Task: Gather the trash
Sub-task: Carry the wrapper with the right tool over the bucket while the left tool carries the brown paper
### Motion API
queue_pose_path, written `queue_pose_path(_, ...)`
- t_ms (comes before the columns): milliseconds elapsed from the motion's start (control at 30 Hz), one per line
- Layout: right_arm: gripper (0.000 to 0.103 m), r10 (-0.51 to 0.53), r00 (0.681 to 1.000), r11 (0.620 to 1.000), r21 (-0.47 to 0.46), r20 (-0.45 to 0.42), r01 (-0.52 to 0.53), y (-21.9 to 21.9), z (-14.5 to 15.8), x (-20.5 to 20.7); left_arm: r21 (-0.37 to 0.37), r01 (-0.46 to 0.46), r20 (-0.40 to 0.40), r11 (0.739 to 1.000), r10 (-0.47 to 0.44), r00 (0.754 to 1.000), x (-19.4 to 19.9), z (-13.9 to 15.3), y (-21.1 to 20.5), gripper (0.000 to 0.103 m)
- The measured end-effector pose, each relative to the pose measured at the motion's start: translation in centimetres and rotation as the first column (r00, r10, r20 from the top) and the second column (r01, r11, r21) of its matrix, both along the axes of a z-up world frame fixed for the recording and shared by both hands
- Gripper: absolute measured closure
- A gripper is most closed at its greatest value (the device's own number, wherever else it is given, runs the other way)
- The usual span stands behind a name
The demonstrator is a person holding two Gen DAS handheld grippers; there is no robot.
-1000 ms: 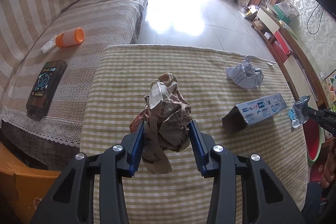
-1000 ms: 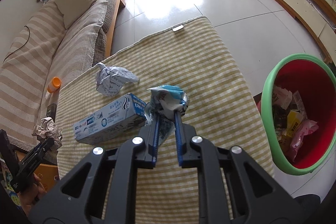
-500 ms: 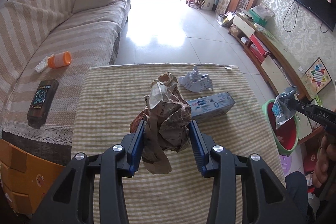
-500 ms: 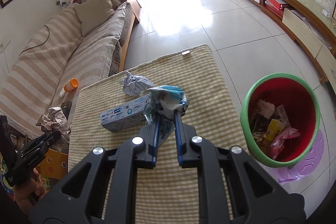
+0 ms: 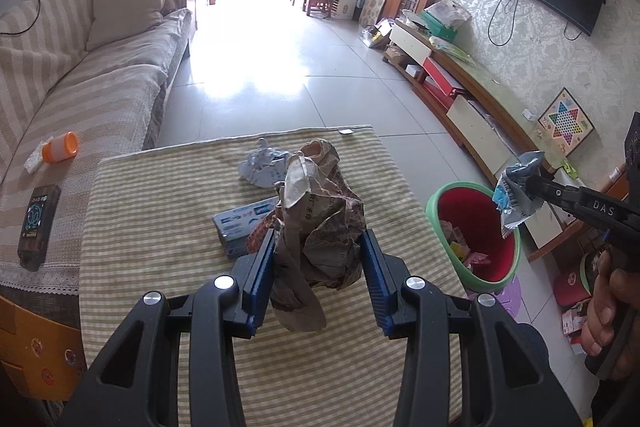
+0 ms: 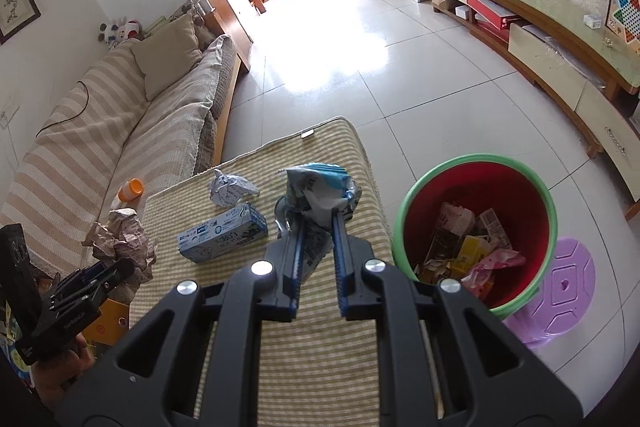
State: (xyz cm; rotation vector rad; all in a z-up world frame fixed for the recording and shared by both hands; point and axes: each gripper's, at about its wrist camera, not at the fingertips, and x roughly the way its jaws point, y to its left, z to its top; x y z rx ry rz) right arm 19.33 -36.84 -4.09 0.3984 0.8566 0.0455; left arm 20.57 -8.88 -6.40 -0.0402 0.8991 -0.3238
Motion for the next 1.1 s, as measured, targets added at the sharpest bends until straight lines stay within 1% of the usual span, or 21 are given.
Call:
queue_pose_path(333,0.089,-0.062,0.998,0.998,0.023,0.005,0.062,-4.6,-0.3,-1.2,-0.012,0.110,0.000,0.994,-0.110,0.994,0.3,0.4,-6.9,0.064)
queue_pose_path(400,0.089,-0.080,0.997,0.996,0.027,0.002,0.080,-5.8,-0.5,-1.4,-0.031,0.135,-0.001,0.990,-0.135,0.991,0.6,0.4,-8.4,0.064)
queue_pose_path(567,0.089,-0.122,0.993,0.992,0.027,-0.007,0.122,-9.5,-0.9,-1.9,-0.048,0.189,-0.011,0.981,-0.190,0.982,1.5,0.3,-12.1,0.064)
queue_pose_path(733,0.089,-0.169,0.985,0.985,0.028,-0.016,0.169,-12.9,-1.3,-2.4,-0.064,0.252,-0.014,0.966,-0.253,0.967,2.3,0.1,-16.3,0.064)
queue_pose_path(867,0.089,-0.198,0.980,0.980,0.031,-0.026,0.199,-15.5,-2.0,-2.5,-0.117,0.299,-0.021,0.947,-0.304,0.953,3.0,-0.1,-19.5,0.064)
queue_pose_path(933,0.089,-0.209,0.977,0.977,0.032,-0.031,0.210,-16.5,-2.3,-2.5,-0.115,0.319,-0.023,0.941,-0.324,0.946,3.3,-0.2,-21.1,0.064)
queue_pose_path(1100,0.089,-0.221,0.975,0.974,0.044,-0.035,0.222,-18.5,-3.0,-2.3,-0.138,0.371,-0.030,0.918,-0.379,0.925,3.7,-0.4,-25.0,0.064)
